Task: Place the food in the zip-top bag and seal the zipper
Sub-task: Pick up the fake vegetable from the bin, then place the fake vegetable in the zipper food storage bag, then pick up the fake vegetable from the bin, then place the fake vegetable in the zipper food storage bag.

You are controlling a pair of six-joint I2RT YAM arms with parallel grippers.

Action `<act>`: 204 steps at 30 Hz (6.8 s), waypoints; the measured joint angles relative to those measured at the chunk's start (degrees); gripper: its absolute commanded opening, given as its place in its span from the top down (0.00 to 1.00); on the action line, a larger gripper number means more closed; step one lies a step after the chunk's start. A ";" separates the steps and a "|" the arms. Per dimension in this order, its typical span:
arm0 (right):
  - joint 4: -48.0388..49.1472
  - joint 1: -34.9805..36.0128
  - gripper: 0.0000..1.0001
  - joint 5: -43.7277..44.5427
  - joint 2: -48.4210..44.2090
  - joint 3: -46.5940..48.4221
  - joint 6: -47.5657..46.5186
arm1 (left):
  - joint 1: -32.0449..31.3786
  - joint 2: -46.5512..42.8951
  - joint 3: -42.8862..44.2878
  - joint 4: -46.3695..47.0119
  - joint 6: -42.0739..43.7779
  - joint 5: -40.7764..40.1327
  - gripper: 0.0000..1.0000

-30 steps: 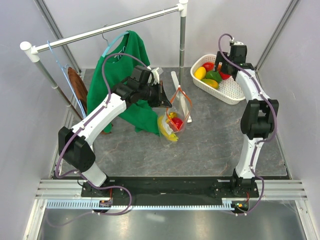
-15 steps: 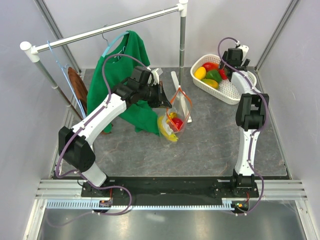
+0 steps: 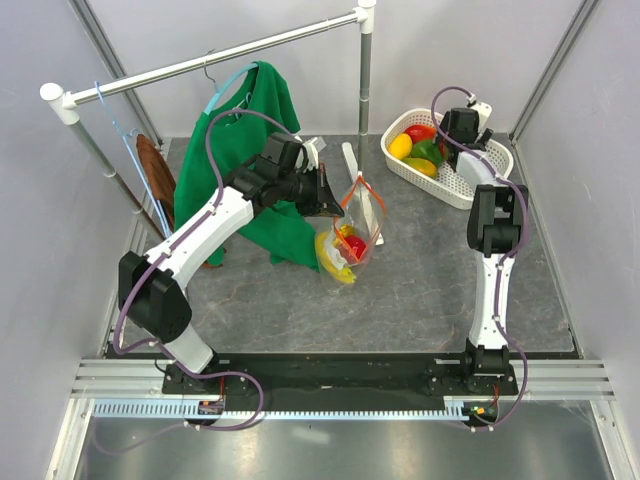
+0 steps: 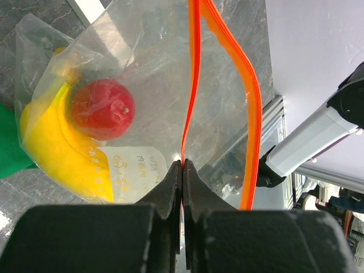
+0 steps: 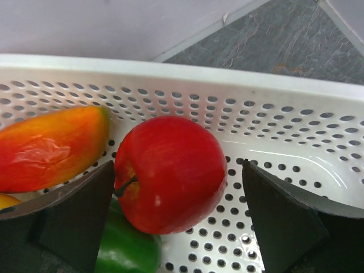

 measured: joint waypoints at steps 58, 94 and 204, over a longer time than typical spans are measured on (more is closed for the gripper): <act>-25.40 32.06 0.02 -49.37 -64.50 -44.92 -8.26 | 0.92 -0.72 -1.77 0.35 0.20 1.70 0.98; -16.98 3.06 0.02 -29.94 -7.87 1.20 -21.81 | 0.94 -0.72 -2.95 0.37 0.20 2.86 0.98; -33.51 25.44 0.07 -49.22 -63.82 -33.55 -32.48 | 2.29 -0.13 -4.57 2.40 0.20 12.83 0.98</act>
